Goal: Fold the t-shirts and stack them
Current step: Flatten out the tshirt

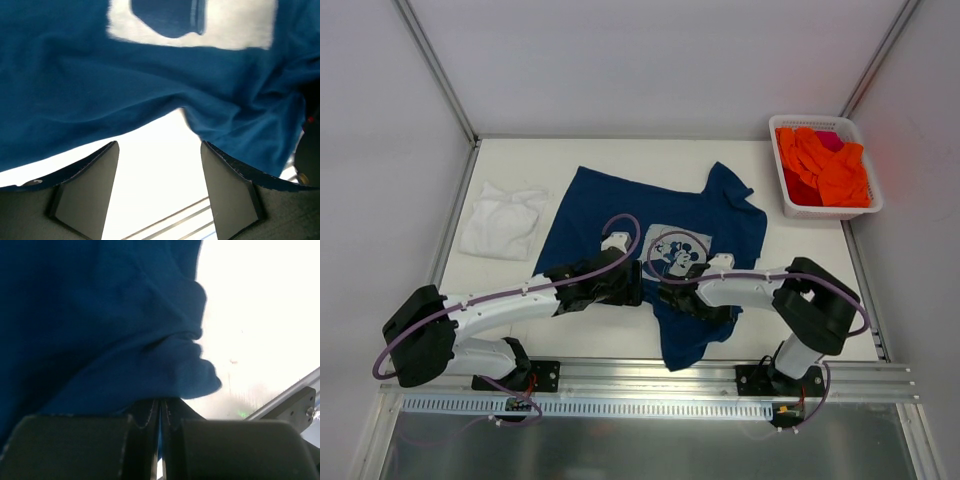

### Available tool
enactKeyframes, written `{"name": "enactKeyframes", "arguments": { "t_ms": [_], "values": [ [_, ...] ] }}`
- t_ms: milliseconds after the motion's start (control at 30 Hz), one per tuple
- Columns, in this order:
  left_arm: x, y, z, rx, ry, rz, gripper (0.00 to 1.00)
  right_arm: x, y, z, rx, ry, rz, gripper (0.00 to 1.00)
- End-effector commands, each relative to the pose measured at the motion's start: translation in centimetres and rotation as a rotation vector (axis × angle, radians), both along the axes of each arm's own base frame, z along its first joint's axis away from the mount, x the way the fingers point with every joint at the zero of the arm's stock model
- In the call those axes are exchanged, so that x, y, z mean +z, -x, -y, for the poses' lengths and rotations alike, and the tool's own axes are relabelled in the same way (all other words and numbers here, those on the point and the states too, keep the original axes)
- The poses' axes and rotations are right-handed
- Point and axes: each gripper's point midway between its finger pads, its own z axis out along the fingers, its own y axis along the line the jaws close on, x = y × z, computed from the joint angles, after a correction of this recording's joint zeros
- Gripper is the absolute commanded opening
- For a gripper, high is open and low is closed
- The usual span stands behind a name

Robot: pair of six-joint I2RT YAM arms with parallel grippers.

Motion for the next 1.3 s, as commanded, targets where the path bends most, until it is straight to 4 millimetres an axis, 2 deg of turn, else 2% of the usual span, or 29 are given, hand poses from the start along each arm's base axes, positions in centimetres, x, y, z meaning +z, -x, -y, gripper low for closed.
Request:
{"name": "enactKeyframes", "arguments": {
  "t_ms": [0, 100, 133, 200, 233, 300, 333, 367, 400, 433, 467, 500, 533, 600, 633, 667, 700, 733, 767, 800, 833, 900, 933, 967, 1000, 1033, 1100, 1167, 1267],
  "values": [
    [0.8, -1.3, -1.3, 0.058, -0.037, 0.059, 0.67, 3.1, -1.4, -2.4, 0.037, -0.065, 0.103, 0.00],
    [2.9, -3.7, -1.6, 0.092, -0.050, 0.134, 0.69, 9.1, -2.1, -3.3, 0.109, -0.073, 0.210, 0.04],
    [3.6, -5.3, -2.3, 0.133, -0.052, 0.151, 0.71, 10.5, -2.4, -3.6, 0.123, -0.088, 0.229, 0.17],
    [5.9, -8.0, -2.7, 0.161, -0.035, 0.194, 0.78, 14.0, -3.5, -4.5, 0.175, -0.146, 0.291, 0.32],
    [6.6, -10.1, -4.3, 0.221, -0.036, 0.205, 0.88, 15.1, -3.9, -4.6, 0.187, -0.163, 0.321, 0.45],
    [8.7, -12.8, -5.2, 0.252, -0.044, 0.257, 0.99, 17.4, -5.4, -4.5, 0.193, -0.209, 0.394, 0.57],
    [9.4, -14.0, -5.8, 0.272, -0.054, 0.274, 0.99, 18.2, -6.0, -4.1, 0.230, -0.184, 0.392, 0.67],
    [10.4, -16.5, -7.0, 0.310, -0.065, 0.296, 0.99, 18.6, -7.2, -3.2, 0.195, -0.182, 0.403, 0.70],
    [10.6, -17.5, -7.3, 0.319, -0.061, 0.290, 0.99, 18.9, -8.7, -3.7, 0.183, -0.234, 0.434, 0.72],
    [10.9, -18.6, -7.6, 0.330, -0.054, 0.286, 0.99, 18.5, -9.5, -3.1, 0.222, -0.209, 0.391, 0.72],
    [11.0, -20.9, -8.2, 0.354, -0.060, 0.281, 0.99, 18.0, -11.3, -1.4, 0.154, -0.218, 0.382, 0.72],
    [11.0, -21.9, -8.4, 0.357, -0.063, 0.277, 0.99, 17.0, -12.8, -2.8, 0.162, -0.312, 0.357, 0.72],
    [10.9, -23.0, -8.6, 0.367, -0.070, 0.276, 0.99, 16.4, -14.3, -1.0, 0.129, -0.309, 0.329, 0.72],
    [10.2, -25.9, -9.0, 0.384, -0.101, 0.271, 0.99, 16.0, -16.7, -1.5, 0.136, -0.370, 0.305, 0.72],
    [9.9, -26.9, -9.0, 0.383, -0.109, 0.266, 0.99, 14.2, -18.2, -0.4, 0.094, -0.346, 0.248, 0.72],
    [9.5, -28.8, -8.7, 0.380, -0.125, 0.269, 0.99, 15.0, -19.9, -0.9, 0.121, -0.375, 0.242, 0.72],
    [9.0, -29.6, -9.3, 0.390, -0.143, 0.255, 0.99, 14.6, -21.1, -0.7, 0.114, -0.378, 0.223, 0.71],
    [8.2, -31.4, -9.0, 0.392, -0.154, 0.247, 0.99, 12.4, -22.7, 0.3, 0.080, -0.366, 0.167, 0.71],
    [7.4, -32.2, -9.7, 0.398, -0.176, 0.229, 0.99, 13.2, -24.5, -0.3, 0.098, -0.404, 0.175, 0.70],
    [6.9, -32.9, -9.8, 0.398, -0.188, 0.216, 0.99, 12.6, -25.6, -0.1, 0.092, -0.417, 0.158, 0.70],
    [5.9, -34.5, -9.7, 0.405, -0.204, 0.207, 0.99, 10.4, -26.8, 0.7, 0.060, -0.416, 0.114, 0.69],
    [4.6, -35.5, -10.7, 0.421, -0.245, 0.179, 0.99, 10.9, -29.4, 0.8, 0.064, -0.450, 0.130, 0.68],
    [3.9, -36.7, -10.9, 0.428, -0.263, 0.181, 0.99, 9.1, -30.3, 1.4, 0.046, -0.456, 0.094, 0.68],
    [3.4, -37.2, -11.2, 0.431, -0.275, 0.179, 0.99, 8.6, -30.7, 1.7, 0.041, -0.459, 0.073, 0.68],
    [3.2, -37.7, -11.6, 0.438, -0.284, 0.181, 0.99, 9.7, -32.3, 2.0, 0.042, -0.466, 0.103, 0.68],
    [2.4, -38.5, -12.0, 0.445, -0.313, 0.182, 0.99, 8.2, -33.0, 2.8, 0.020, -0.459, 0.073, 0.68],
    [1.9, -39.1, -12.4, 0.448, -0.339, 0.184, 0.99, 8.9, -34.5, 3.3, 0.024, -0.468, 0.082, 0.69],
    [1.3, -39.7, -13.4, 0.473, -0.392, 0.189, 0.99, 7.6, -35.2, 4.0, 0.003, -0.478, 0.055, 0.69],
    [0.7, -40.5, -14.7, 0.493, -0.444, 0.200, 0.99, 7.5, -36.5, 4.4, 0.000, -0.524, 0.069, 0.69]
  ]
}}
